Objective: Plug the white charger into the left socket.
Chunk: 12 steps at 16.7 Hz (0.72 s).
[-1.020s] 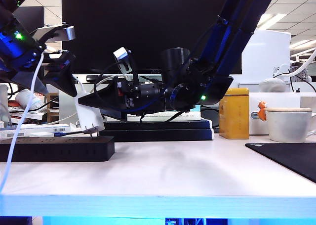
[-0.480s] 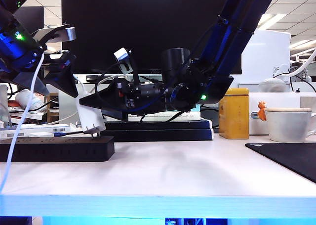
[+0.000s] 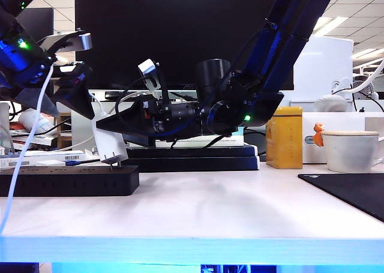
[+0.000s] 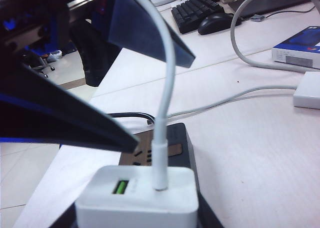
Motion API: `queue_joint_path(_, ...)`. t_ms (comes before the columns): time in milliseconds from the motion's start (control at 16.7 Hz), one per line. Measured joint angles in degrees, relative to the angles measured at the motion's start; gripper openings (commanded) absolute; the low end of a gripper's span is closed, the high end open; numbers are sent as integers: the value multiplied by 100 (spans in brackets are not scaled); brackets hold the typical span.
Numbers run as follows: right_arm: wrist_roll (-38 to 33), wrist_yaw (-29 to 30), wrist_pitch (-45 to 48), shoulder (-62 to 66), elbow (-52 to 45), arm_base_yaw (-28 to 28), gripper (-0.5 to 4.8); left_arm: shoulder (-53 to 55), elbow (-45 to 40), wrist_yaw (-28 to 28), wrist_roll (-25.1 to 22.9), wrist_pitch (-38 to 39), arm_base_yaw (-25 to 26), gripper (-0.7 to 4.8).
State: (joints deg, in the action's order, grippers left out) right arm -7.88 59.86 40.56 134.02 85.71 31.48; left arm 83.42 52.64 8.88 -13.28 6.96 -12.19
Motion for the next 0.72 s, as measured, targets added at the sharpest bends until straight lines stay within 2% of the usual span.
queue_joint_path(720, 52, 33, -105, 0, 0, -52, 202, 284, 2, -11, 140, 251, 0, 479)
